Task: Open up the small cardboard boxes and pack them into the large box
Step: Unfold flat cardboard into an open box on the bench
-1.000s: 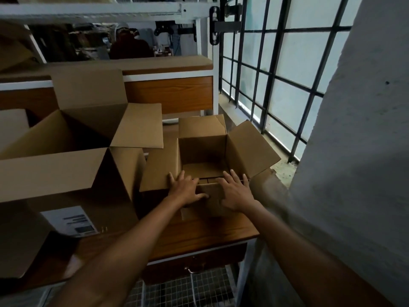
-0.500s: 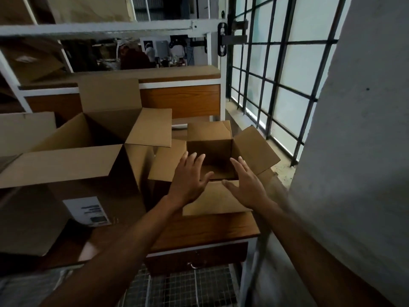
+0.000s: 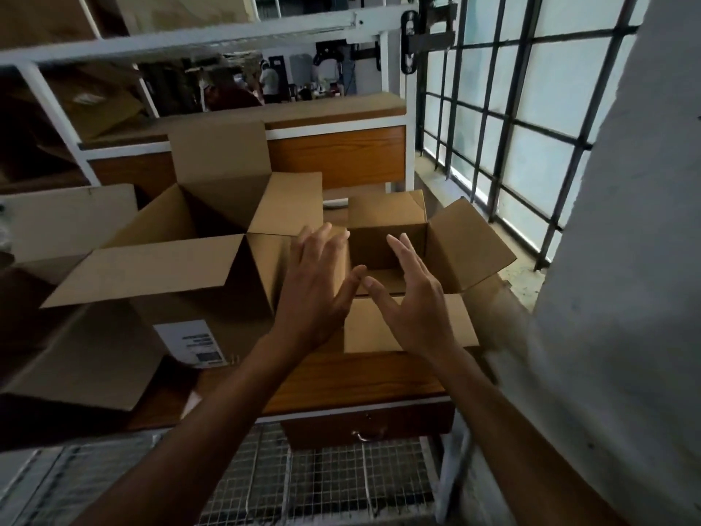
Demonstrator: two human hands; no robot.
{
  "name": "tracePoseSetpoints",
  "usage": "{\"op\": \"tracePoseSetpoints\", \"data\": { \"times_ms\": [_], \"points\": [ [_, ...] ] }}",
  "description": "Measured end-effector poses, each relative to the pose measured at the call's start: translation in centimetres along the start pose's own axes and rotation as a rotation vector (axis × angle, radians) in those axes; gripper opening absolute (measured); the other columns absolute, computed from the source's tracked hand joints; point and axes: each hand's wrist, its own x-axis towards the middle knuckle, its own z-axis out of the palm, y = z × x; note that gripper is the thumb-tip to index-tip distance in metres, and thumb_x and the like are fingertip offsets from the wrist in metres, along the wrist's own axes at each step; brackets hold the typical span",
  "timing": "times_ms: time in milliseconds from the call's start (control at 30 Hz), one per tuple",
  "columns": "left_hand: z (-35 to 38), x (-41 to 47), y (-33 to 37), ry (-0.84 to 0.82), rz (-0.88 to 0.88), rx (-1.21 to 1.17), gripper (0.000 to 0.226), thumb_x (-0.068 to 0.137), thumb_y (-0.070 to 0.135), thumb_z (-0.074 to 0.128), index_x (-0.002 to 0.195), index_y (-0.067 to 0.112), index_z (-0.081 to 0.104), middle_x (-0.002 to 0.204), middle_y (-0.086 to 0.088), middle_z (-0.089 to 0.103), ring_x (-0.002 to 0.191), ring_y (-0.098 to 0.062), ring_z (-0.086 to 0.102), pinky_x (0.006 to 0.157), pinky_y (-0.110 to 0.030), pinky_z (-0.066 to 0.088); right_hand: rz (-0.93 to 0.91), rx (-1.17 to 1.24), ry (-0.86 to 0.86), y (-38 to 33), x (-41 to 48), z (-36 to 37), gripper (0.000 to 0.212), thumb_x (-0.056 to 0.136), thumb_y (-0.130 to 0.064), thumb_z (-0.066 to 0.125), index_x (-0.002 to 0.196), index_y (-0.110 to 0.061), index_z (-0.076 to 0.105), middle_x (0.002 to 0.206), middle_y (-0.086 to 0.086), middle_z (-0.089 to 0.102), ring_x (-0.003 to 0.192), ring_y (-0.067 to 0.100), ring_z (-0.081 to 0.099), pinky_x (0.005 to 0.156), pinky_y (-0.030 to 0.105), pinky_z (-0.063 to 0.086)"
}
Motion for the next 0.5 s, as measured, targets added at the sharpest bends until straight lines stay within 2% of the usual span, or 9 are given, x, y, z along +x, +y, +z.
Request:
{"op": "tracePoseSetpoints", "data": {
  "times_ms": [167,300,433,500],
  "points": [
    [-5.0,-0.2,-3.1,0.071,0.013,0.032,0.068,0.092,0.06,0.032,0.145,0.017,0.037,0.156,-0.011,0.029,0.147,-0.027,0.016,0.111,-0.044,0.026,-0.085,0.03,0.012,-5.0,1.0,3.3,0.068,0.092,-0.041,0.058,0.15,-0.021,0.031,0.161,0.005,0.027,0.144,0.024,0.034,0.108,0.052,0.043],
    [-10.3,-1.6,-7.3,0.129,0.01,0.043,0.067,0.094,0.057,0.034,0.145,0.015,0.039,0.155,-0.012,0.031,0.147,-0.028,0.016,0.11,-0.041,0.026,-0.132,0.02,0.065,-9.7,1.2,7.1,0.064,0.093,-0.039,0.058,0.15,-0.021,0.034,0.159,0.004,0.032,0.143,0.021,0.035,0.107,0.051,0.044],
    [-16.6,-4.1,-12.9,0.188,0.001,0.084,0.066,0.092,0.055,0.038,0.145,0.016,0.039,0.154,-0.012,0.031,0.145,-0.029,0.02,0.109,-0.039,0.027,-0.174,0.06,0.098,-15.9,0.9,12.0,0.057,0.095,-0.028,0.06,0.147,-0.017,0.039,0.158,0.005,0.033,0.143,0.02,0.035,0.107,0.049,0.045],
    [-20.0,-5.6,-16.3,0.22,-0.007,0.131,0.064,0.092,0.053,0.041,0.144,0.015,0.04,0.152,-0.014,0.034,0.14,-0.03,0.024,0.106,-0.037,0.028,-0.2,0.075,0.098,-19.3,0.6,15.0,0.057,0.094,-0.033,0.057,0.147,-0.02,0.039,0.158,0.004,0.033,0.142,0.02,0.037,0.107,0.05,0.044]
  ]
}}
